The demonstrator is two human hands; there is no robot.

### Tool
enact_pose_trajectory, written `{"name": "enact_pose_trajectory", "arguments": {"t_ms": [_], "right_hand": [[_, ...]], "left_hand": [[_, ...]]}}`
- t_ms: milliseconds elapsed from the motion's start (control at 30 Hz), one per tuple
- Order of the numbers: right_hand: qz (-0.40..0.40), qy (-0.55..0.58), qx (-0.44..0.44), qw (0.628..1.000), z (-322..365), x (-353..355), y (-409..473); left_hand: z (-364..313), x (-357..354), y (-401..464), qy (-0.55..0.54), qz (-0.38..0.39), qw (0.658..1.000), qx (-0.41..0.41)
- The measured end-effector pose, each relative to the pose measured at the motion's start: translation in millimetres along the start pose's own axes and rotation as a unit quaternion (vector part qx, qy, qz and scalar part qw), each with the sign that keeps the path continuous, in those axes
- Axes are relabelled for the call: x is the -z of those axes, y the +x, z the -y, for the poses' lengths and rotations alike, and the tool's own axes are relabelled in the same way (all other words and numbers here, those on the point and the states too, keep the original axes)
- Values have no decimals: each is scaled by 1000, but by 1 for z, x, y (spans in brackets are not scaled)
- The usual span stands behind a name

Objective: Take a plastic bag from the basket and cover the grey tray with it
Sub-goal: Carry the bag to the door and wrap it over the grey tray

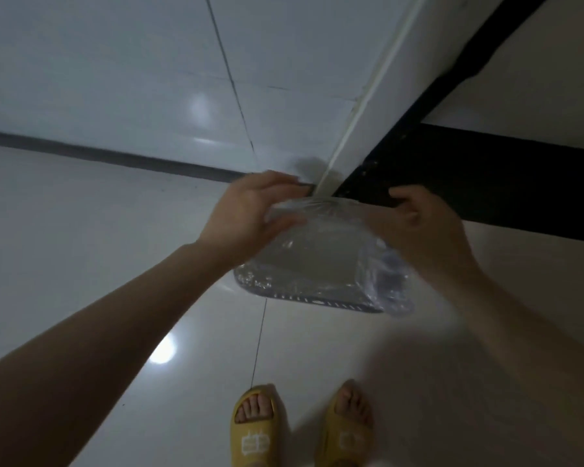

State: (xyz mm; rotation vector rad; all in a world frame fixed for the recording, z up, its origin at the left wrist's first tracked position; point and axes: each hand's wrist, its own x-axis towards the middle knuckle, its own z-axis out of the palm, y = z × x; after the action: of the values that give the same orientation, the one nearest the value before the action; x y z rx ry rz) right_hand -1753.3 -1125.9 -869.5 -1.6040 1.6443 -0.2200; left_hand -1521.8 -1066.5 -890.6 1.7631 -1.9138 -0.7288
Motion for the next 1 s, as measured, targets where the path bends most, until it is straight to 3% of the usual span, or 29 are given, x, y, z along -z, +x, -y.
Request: {"name": "enact_pose_trajectory", "arguments": {"t_ms": [100, 167, 267, 367, 433, 600, 833, 1000], "right_hand": [[42, -203, 53, 977, -16, -9, -48], [29, -277, 82, 957, -31, -15, -60], [-74, -166, 108, 977, -53, -14, -52], [-125, 60, 39, 990, -65, -2, -32], [-142, 114, 22, 983, -74, 6, -20], [-109, -37, 141, 983, -96, 14, -14], [-27, -117, 77, 990, -133, -1, -24], [-43, -77, 36, 996, -142, -14, -26]], "left_hand": [[-24, -27, 20, 63, 148, 986, -49], [-28, -42, 27, 90, 188, 977, -48], [-24, -53, 33, 83, 208, 974, -18], [-22, -58, 39, 100, 246, 964, -16], [-25, -61, 44, 95, 267, 959, -7], [-31, -68, 44, 99, 298, 949, 12], [-24, -73, 37, 144, 291, 946, -17], [-19, -77, 35, 156, 273, 948, -42]]}}
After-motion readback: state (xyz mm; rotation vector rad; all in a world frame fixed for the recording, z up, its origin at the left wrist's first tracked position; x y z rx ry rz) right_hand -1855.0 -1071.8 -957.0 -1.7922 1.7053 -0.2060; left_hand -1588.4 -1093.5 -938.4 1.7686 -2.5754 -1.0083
